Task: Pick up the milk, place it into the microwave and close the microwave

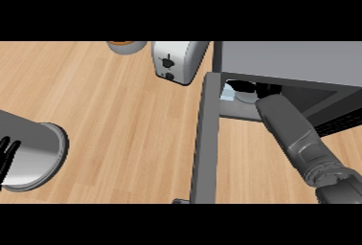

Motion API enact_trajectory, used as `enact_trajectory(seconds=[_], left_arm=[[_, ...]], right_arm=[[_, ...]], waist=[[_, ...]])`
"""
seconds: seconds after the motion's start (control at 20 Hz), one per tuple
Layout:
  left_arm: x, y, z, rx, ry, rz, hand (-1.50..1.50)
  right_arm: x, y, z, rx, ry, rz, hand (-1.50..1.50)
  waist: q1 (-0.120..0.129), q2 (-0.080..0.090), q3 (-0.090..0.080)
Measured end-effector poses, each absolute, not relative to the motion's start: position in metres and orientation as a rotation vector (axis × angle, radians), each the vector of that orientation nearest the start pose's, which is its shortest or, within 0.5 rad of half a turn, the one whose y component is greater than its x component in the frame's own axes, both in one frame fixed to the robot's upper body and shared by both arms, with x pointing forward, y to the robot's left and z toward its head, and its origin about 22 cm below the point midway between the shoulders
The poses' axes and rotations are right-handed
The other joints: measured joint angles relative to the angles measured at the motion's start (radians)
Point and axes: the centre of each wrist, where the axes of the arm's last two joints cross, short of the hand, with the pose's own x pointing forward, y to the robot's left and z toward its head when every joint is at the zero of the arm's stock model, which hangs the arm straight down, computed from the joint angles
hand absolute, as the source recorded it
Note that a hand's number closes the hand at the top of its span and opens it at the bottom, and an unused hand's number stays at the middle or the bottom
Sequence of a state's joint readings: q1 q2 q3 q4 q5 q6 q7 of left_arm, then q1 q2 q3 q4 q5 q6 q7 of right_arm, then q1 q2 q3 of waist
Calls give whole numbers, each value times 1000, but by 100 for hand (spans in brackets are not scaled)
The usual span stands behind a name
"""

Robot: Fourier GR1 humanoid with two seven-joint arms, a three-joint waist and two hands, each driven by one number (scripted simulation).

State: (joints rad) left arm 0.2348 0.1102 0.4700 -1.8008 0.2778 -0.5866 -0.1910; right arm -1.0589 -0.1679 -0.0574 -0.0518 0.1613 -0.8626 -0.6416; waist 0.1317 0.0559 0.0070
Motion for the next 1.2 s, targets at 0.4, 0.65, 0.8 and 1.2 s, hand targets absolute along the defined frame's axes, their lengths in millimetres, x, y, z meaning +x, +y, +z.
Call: enact_trajectory(seconds=[0.4,0.65,0.8,1.2], left_arm=[[149,375,31,-61,-1882,-26,-150],[149,376,28,-50,-1888,-17,-150],[148,376,27,-41,-1893,-16,-150],[134,371,23,-44,-1875,-16,-150]], right_arm=[[422,-197,-2,-960,-1785,319,-150],[419,-201,-7,-930,-1795,308,-150],[417,-203,-10,-903,-1797,300,-150],[402,-203,-32,-706,-1844,249,-150]], waist=[[-18,-8,-1],[-34,-15,-3],[-41,-18,-2],[-67,-32,-3]])
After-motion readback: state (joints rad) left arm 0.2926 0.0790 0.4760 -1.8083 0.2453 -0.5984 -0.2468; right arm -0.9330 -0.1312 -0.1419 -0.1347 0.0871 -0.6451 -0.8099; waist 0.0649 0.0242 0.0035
